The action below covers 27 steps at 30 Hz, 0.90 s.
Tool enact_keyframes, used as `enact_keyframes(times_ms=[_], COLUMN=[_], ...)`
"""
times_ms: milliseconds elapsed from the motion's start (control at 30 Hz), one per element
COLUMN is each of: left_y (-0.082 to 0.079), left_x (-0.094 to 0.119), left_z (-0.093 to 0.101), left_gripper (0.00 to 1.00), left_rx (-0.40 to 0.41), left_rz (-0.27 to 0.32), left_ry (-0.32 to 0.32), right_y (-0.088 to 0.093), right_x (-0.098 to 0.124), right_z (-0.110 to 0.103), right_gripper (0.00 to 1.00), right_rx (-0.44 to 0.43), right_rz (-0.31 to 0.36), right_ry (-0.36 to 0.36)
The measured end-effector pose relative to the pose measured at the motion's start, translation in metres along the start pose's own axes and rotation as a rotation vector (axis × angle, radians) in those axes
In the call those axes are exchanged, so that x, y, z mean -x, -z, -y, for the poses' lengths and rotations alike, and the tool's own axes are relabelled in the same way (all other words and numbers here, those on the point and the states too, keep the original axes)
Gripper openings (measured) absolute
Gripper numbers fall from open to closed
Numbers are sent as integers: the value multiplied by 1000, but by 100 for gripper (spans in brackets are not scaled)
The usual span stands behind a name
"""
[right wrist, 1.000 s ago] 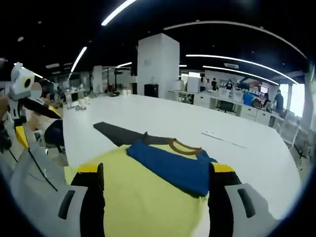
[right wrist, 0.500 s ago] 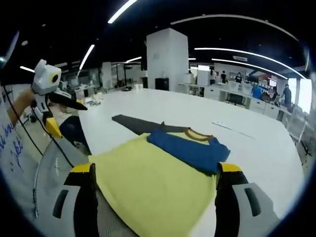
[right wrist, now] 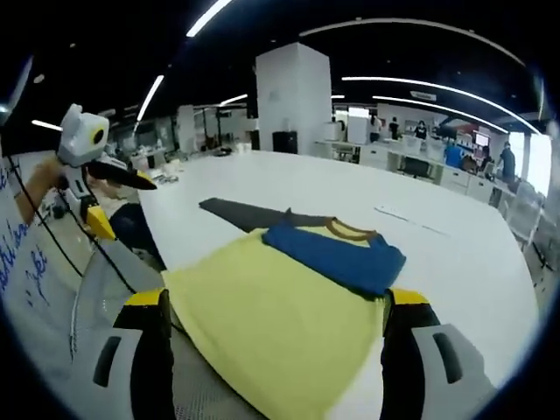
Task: Fold the garment on the visible template until the final outline fits inside the template.
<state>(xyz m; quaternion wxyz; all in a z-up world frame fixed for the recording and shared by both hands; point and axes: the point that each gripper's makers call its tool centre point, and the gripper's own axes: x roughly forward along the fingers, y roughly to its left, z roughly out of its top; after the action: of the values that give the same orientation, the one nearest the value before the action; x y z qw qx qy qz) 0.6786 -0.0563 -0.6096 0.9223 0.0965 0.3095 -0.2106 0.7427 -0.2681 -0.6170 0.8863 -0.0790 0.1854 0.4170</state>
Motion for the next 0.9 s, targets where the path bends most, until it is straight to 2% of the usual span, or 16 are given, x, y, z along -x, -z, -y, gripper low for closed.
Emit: enact_keyframes(times_ms=[200, 333, 600, 733, 833, 900], left_y=[4, 6, 9, 7, 8, 8], left_x=[3, 10, 23, 21, 13, 7], left_z=[8, 8, 5, 4, 3, 2], left_gripper=[94, 95, 95, 95, 95, 95], left_rx=[16, 43, 71, 71, 68, 67], left_rz=[28, 51, 55, 56, 36, 23], left_ry=[3, -8, -42, -43, -33, -25], right_y=[2, 15, 13, 15, 24, 23], right_x=[3, -1, 2, 4, 8, 12], right_z=[2, -2, 1, 4, 4, 3], right_gripper=[100, 100, 100, 100, 100, 100], right_rx=[32, 71, 67, 48, 31, 26], right_rz=[-25, -82, -70, -58, -98, -95], right_ry=[8, -19, -19, -19, -12, -7])
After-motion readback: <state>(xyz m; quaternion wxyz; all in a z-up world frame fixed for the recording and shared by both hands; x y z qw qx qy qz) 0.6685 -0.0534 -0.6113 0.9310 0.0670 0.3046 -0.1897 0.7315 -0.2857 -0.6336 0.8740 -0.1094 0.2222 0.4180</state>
